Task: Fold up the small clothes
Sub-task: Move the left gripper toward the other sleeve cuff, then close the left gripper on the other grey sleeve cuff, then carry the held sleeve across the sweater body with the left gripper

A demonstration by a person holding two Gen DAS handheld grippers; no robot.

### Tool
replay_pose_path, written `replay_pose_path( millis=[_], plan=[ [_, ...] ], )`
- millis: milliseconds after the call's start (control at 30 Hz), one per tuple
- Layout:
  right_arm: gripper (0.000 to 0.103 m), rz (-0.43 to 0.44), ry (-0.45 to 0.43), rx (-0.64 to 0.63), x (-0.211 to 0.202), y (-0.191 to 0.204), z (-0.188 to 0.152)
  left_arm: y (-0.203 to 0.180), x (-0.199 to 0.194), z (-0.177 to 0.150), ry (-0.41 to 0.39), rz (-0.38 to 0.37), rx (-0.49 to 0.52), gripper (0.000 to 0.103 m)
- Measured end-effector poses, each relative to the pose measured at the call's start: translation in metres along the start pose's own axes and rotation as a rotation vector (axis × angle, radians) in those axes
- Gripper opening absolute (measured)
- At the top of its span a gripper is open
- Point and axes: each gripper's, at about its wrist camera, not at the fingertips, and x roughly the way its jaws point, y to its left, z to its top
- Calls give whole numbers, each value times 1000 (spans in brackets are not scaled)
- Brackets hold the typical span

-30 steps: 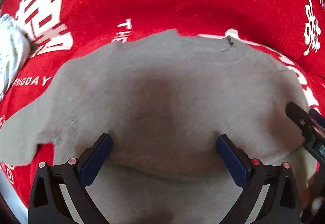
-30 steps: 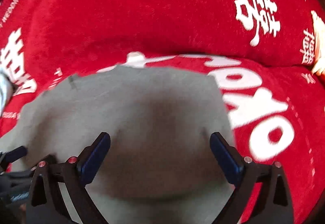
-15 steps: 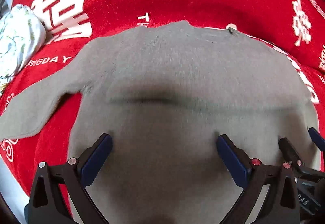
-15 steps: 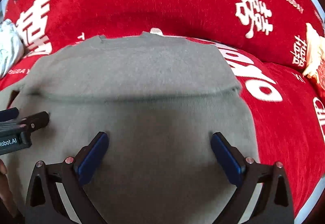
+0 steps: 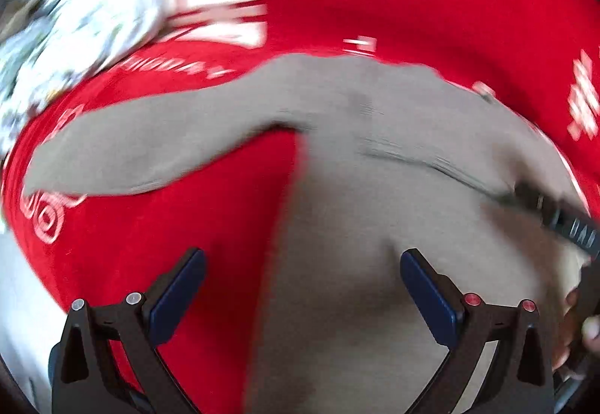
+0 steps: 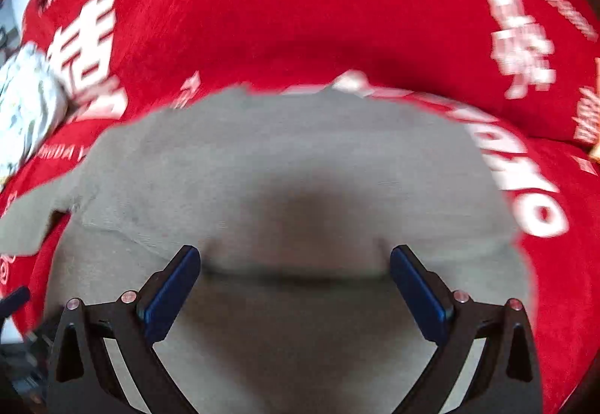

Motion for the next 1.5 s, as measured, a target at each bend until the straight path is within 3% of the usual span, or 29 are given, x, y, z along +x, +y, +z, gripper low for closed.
replay_pose_path(
  millis=[67,300,400,467,633,667,700,733,767,800,967,1067,1133,1367,1500],
  plan=[
    [103,-61,-7,-69,15,18,-1,36,4,9,7,38,-94,103],
    [103,-27,-27,-65,15,16,-6,189,14,20,9,194,-520,103],
    [103,-53,-35,-78,14,18,-8,231,36,27,44,212,-642,103],
    [103,-52,-36,-76,14,18,-7,234,40,39,20,275,-645,103],
    [103,-52,-36,-75,14,18,-7,223,60,77,14,322,-603,98],
    [103,-51,-36,-75,14,18,-7,224,58,80,-8,338,-610,85],
    [103,-49,-36,-76,14,18,-7,225,54,82,-37,351,-612,63],
    [103,-47,-37,-76,14,17,-8,228,50,85,-54,351,-610,49],
    [103,-46,-38,-77,13,17,-8,231,47,87,-65,326,-606,25],
    [103,-46,-39,-76,13,17,-8,234,45,86,-64,295,-609,20],
    [103,-46,-42,-74,13,17,-9,246,40,87,-74,255,-659,12],
    [103,-46,-41,-76,13,17,-9,234,27,91,-115,368,-589,12],
    [103,-45,-42,-74,13,17,-9,226,24,95,-128,401,-537,12],
    [103,-44,-44,-75,13,16,-10,203,6,108,-157,409,-464,12],
    [103,-44,-44,-75,13,17,-9,181,3,116,-156,372,-418,12]
  ],
)
